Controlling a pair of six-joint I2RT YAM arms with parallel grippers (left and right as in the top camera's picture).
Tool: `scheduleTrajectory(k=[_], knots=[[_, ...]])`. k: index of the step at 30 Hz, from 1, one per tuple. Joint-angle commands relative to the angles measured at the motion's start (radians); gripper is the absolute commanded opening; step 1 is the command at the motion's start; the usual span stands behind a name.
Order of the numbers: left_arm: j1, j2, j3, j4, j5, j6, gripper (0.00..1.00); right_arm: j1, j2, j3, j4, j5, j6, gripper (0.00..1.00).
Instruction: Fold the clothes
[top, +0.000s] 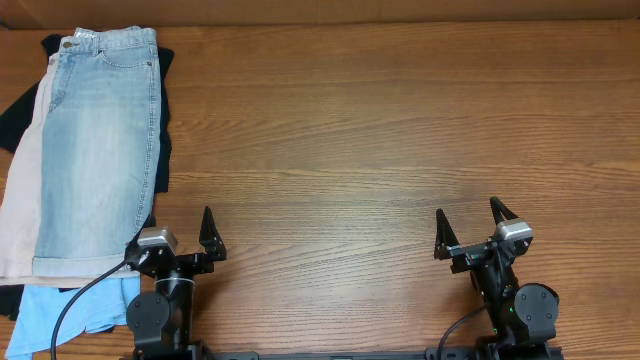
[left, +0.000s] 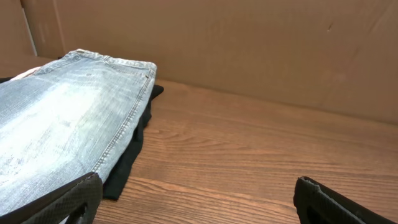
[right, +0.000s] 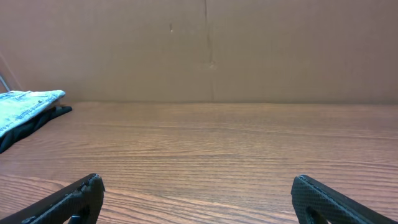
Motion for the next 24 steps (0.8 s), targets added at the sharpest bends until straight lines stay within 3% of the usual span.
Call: scheduleTrajectory(k=[1, 8, 17, 20, 24], knots=[[0.0, -0.01, -0.006, 0.002, -0.007, -0.017, 1.0, 0.005, -0.012, -0.01, 0.026, 0.017, -0.004, 1.0], [0.0, -0.01, -0.006, 0.009, 0.02, -0.023, 1.0, 0.005, -0.012, -0.01, 0.028, 0.016, -0.004, 1.0], [0.0, -0.01, 0.008, 0.097, 0.294, -0.041, 1.0, 0.005, -0.012, -0.005, 0.24, -0.036, 0.028, 1.0], [0.0, -0.01, 0.058, 0.101, 0.294, -0.09, 1.0, 0.005, -0.012, 0.05, 0.256, -0.05, 0.113, 1.0], [0.0, 0.005, 0.172, 0.054, 0.283, -0.074, 1.0, 0.005, -0.011, 0.141, 0.246, -0.101, 0.116, 1.0]])
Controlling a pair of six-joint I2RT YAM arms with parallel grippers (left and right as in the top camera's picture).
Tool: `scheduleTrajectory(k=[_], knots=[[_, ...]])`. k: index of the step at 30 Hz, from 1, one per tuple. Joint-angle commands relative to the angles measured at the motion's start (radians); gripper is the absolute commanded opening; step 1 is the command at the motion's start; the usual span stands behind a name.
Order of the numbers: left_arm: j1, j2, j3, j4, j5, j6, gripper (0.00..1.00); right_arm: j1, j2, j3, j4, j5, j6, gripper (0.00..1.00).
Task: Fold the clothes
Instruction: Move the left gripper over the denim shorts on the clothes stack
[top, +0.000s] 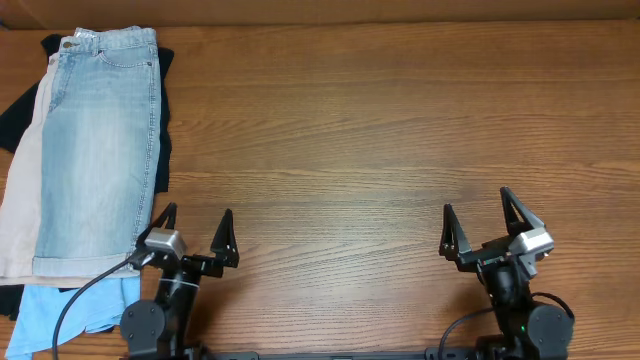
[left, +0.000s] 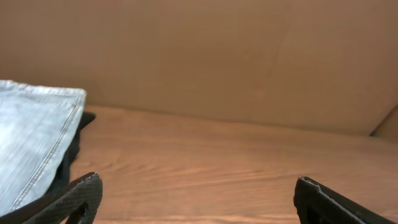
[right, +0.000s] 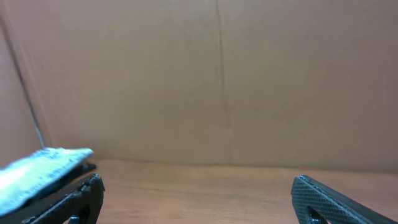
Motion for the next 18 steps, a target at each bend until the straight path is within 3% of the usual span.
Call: scheduleTrajectory(k=[1, 7, 14, 18], knots=[[-0.001, 0.016, 0.137, -0.024, 0.026, -0.006, 1.0, 0.005, -0.01, 0.119, -0.004, -0.041, 0.039, 1.0], [-0.001, 0.18, 0.362, -0.151, 0.004, 0.05, 1.0, 0.005, 0.064, 0.309, -0.166, -0.068, 0.039, 1.0], [-0.001, 0.552, 0.747, -0.422, -0.032, 0.14, 1.0, 0.005, 0.344, 0.623, -0.407, -0.117, 0.039, 1.0], [-0.001, 0.795, 1.011, -0.65, -0.092, 0.182, 1.0, 0.005, 0.562, 0.833, -0.598, -0.124, 0.038, 1.0]])
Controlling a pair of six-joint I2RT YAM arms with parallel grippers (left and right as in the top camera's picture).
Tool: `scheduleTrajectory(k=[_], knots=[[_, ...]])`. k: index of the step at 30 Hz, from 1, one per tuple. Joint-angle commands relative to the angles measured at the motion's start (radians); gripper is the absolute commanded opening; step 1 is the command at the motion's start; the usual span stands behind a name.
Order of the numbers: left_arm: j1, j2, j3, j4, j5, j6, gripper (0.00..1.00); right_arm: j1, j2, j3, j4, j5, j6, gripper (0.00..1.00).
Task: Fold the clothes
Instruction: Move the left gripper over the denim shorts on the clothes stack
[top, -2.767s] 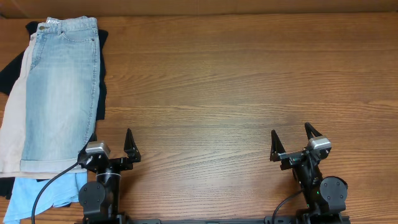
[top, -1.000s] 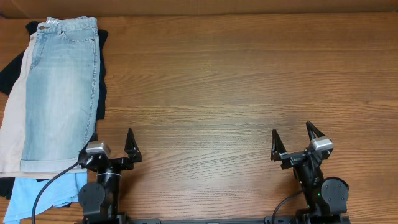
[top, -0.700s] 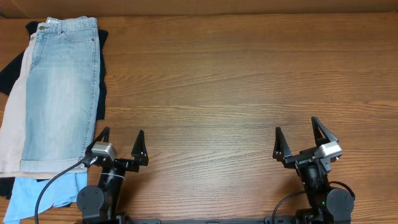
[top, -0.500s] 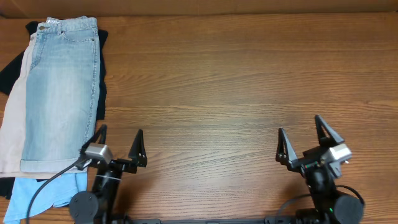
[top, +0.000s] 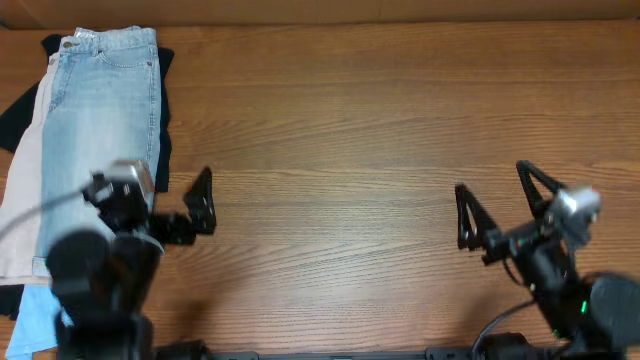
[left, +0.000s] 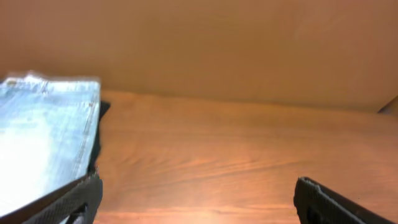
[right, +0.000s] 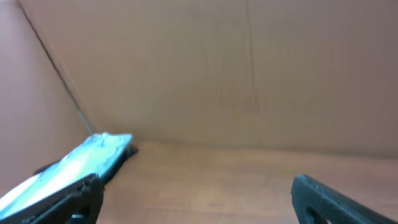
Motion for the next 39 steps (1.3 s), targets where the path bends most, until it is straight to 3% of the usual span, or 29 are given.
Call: scheduleTrajectory(k=[1, 7, 11, 22, 28, 33, 39], knots=[[0.0, 0.212, 0.244, -0.154, -0.072, 0.101, 1.0, 0.005, 0.191, 0.192, -0.117, -0.029, 0.003, 1.0], [0.014, 0.616, 0.649, -0.498, -0.085, 0.219, 1.0, 0.005, 0.499, 0.448, -0.265, -0.164, 0.004, 1.0], [0.02, 0.817, 0.807, -0.598, -0.105, 0.236, 1.0, 0.005, 0.627, 0.475, -0.262, -0.225, 0.004, 1.0], [0.021, 1.09, 0.829, -0.533, -0.161, 0.262, 1.0, 0.005, 0.903, 0.474, -0.431, -0.298, 0.003, 1.0], [0.021, 1.183, 0.829, -0.476, -0.344, 0.356, 1.0, 0.005, 0.995, 0.474, -0.429, -0.298, 0.003, 0.95], [0.022, 1.272, 0.829, -0.443, -0.497, 0.355, 0.91, 0.005, 1.027, 0.474, -0.426, -0.297, 0.003, 0.87], [0.029, 1.387, 0.829, -0.427, -0.519, 0.338, 0.78, 0.005, 1.032, 0.474, -0.426, -0.297, 0.003, 0.76]])
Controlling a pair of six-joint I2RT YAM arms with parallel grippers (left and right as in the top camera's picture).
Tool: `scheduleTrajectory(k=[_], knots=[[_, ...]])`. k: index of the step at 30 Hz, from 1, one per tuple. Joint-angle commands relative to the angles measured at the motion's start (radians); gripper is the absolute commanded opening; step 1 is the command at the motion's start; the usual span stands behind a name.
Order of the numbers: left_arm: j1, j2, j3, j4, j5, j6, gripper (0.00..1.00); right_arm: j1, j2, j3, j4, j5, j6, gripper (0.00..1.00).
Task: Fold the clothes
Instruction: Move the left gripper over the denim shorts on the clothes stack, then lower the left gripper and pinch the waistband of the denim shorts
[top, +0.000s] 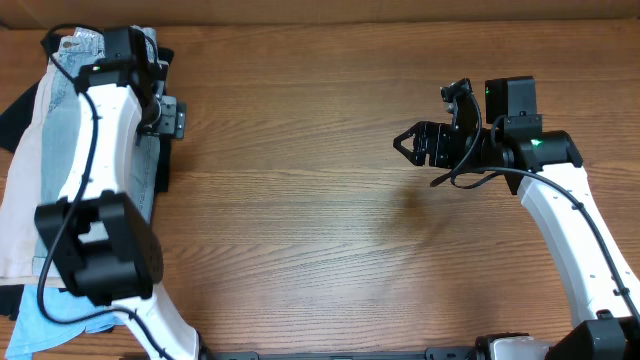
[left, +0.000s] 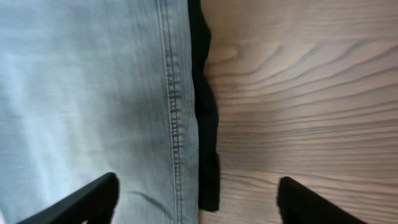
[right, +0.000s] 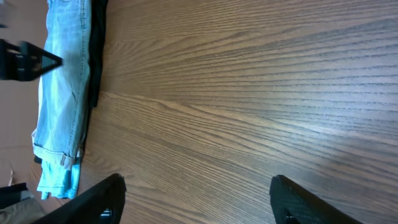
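A stack of clothes lies at the table's far left, with light denim shorts (top: 62, 140) on top. Beneath them are a beige garment (top: 18, 200), a black garment (top: 160, 175) and a light blue one (top: 25, 320). My left gripper (top: 162, 116) hangs open over the stack's right edge, looking straight down. In its wrist view the denim (left: 93, 93) and the black edge (left: 205, 137) lie between the spread fingers of that gripper (left: 199, 205). My right gripper (top: 412, 143) is open above bare wood, pointing left, with nothing between its fingers (right: 99, 199).
The wooden table (top: 320, 250) stretches from the stack to the right edge. A cardboard wall runs along the back edge (top: 350, 10). The right wrist view shows the stack (right: 62, 81) far off, with the left gripper (right: 25, 59) over it.
Both arms have left the front edge. The left gripper now hangs over the right edge of the clothes stack, and the right one is out over the table's right half. Both remain open.
Both grippers first sat open and low at the table's front edge. Then they were turned slightly, then lifted above that edge. Now the left is over the stack's right edge and the right over bare wood. The clothes lie unmoved.
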Motion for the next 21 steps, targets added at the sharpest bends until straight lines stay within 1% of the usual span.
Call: scheduleTrajectory(k=[1, 5, 12, 13, 14, 16, 19, 21], knots=[[0.013, 0.065, 0.022, 0.002, -0.061, -0.01, 0.77, 0.005, 0.0, 0.02, 0.005, -0.012, -0.003, 0.75], [0.024, 0.118, 0.021, -0.002, -0.134, -0.097, 0.73, 0.005, 0.0, 0.02, 0.0, -0.012, -0.003, 0.72], [0.055, 0.165, 0.021, -0.003, -0.126, -0.098, 0.61, 0.005, 0.0, 0.02, -0.002, -0.005, -0.003, 0.7], [0.062, 0.167, 0.019, -0.002, -0.124, -0.103, 0.51, 0.005, 0.0, 0.02, -0.002, -0.004, -0.003, 0.69], [0.064, 0.167, 0.019, -0.002, -0.121, -0.102, 0.46, 0.005, 0.0, 0.02, -0.002, -0.004, -0.003, 0.69], [0.07, 0.167, 0.015, 0.016, -0.078, -0.102, 0.4, 0.005, 0.0, 0.02, -0.002, -0.004, -0.003, 0.69], [0.074, 0.175, 0.009, 0.038, -0.007, -0.101, 0.4, 0.005, 0.0, 0.02, 0.0, -0.004, -0.003, 0.69], [0.074, 0.184, 0.008, 0.04, 0.003, -0.101, 0.42, 0.005, 0.0, 0.02, 0.002, -0.004, -0.003, 0.69]])
